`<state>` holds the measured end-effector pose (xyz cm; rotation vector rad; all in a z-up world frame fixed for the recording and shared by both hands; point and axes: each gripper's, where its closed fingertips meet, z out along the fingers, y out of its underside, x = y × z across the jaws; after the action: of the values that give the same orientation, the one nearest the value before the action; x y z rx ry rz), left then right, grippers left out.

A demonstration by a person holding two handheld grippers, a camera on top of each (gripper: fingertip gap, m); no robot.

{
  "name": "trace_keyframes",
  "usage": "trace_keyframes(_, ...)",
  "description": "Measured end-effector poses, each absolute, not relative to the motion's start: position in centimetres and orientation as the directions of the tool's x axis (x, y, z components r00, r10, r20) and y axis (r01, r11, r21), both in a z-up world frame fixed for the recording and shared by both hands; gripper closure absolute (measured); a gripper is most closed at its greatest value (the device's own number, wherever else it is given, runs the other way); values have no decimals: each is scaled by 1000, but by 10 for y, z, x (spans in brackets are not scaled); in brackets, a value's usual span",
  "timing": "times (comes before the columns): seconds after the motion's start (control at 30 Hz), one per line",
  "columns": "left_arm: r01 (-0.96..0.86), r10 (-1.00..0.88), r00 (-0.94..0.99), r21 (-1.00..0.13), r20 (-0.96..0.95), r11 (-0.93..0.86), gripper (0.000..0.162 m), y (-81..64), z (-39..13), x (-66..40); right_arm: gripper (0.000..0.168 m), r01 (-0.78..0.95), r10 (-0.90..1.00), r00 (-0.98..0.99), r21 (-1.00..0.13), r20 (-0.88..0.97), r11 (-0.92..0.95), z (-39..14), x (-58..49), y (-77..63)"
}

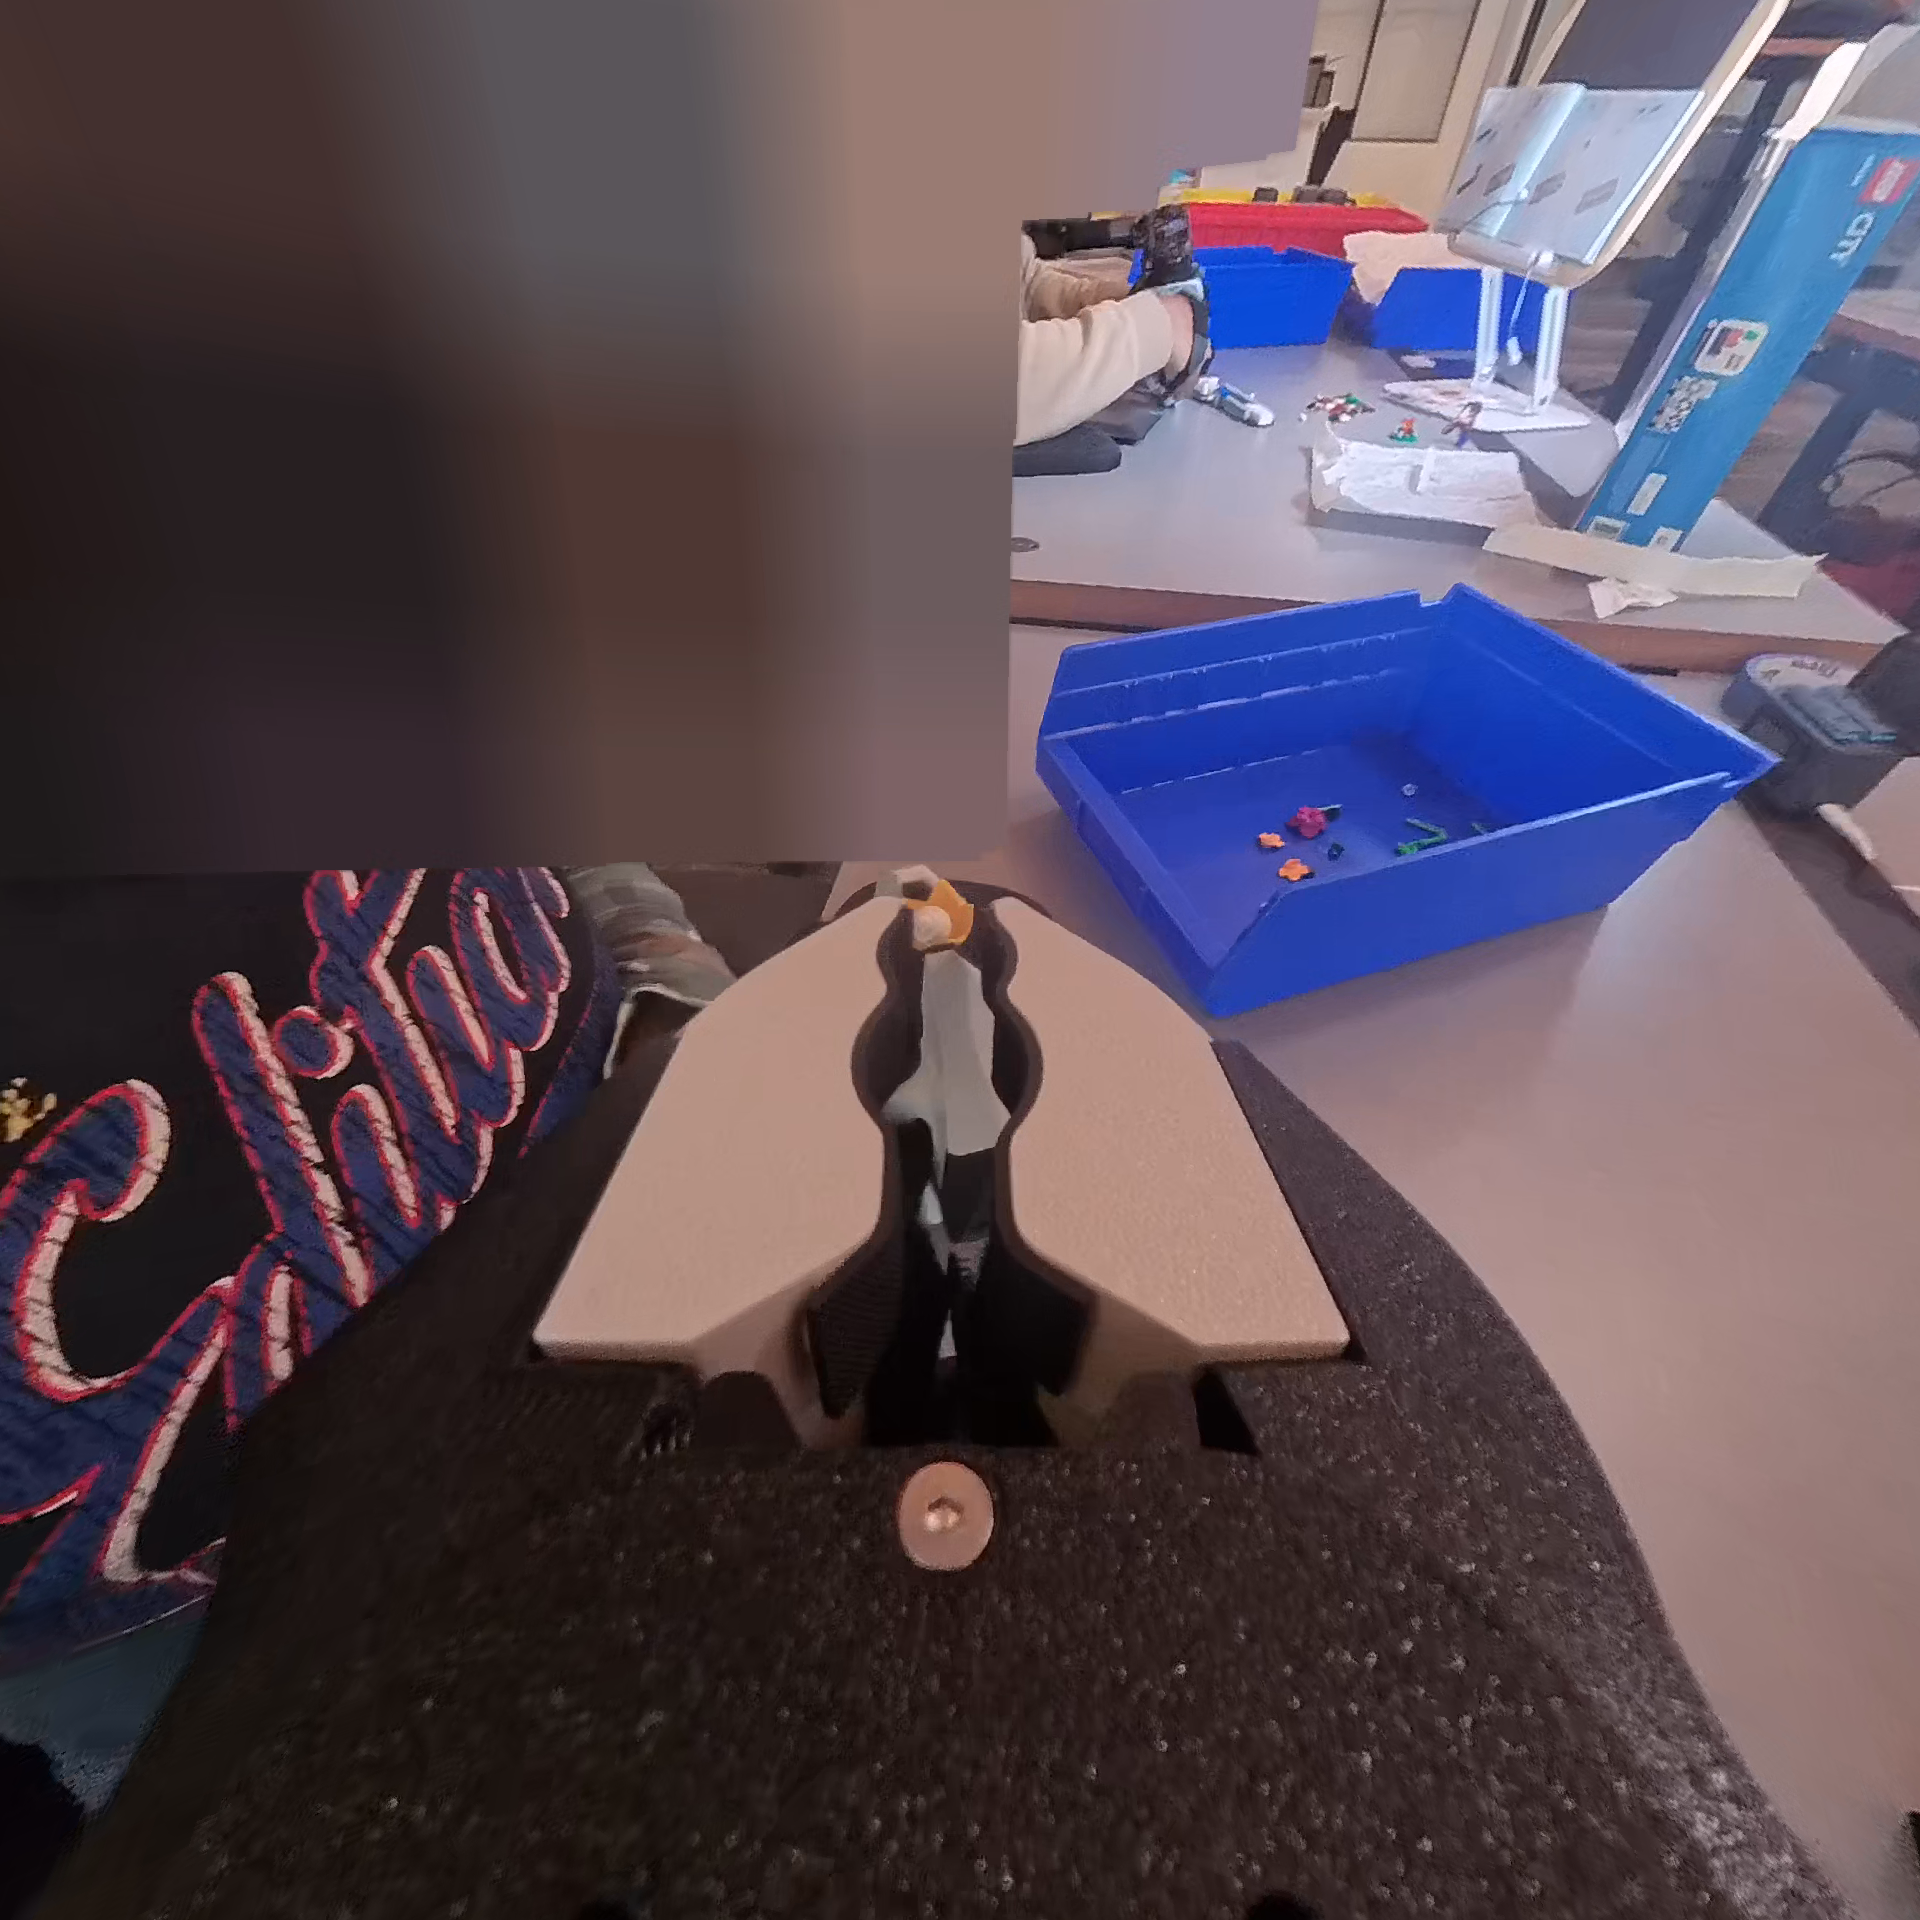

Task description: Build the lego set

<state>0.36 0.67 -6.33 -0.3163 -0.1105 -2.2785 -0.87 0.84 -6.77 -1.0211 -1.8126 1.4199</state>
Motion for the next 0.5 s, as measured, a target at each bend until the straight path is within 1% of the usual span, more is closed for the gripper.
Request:
trace_keyframes(0.03,747,-727,-629,-48,275,-664,149,6,-63,6,152,215,852,-523,-970,-20,109,-69,-7,7)
trace_keyframes(0.1,743,-730,-624,-80,277,-665,149,2,-62,9,136,267,822,-555,-963,-126,33,-72,-3,3)
trace_keyframes(0.13,737,-727,-631,-84,270,-671,149,1,-61,9,135,293,790,-583,-956,-190,-14,-73,0,-1)
trace_keyframes(0.2,723,-717,-644,-95,266,-684,149,-2,-60,12,136,324,729,-621,-941,-287,-95,-74,3,-6)
trace_keyframes(0.37,684,-685,-677,-114,269,-720,149,-6,-60,23,137,364,615,-691,-918,-380,-159,-73,11,-13)
trace_keyframes(0.5,672,-678,-685,-128,267,-729,149,-8,-60,27,140,435,529,-696,-871,-485,-227,-70,11,-13)
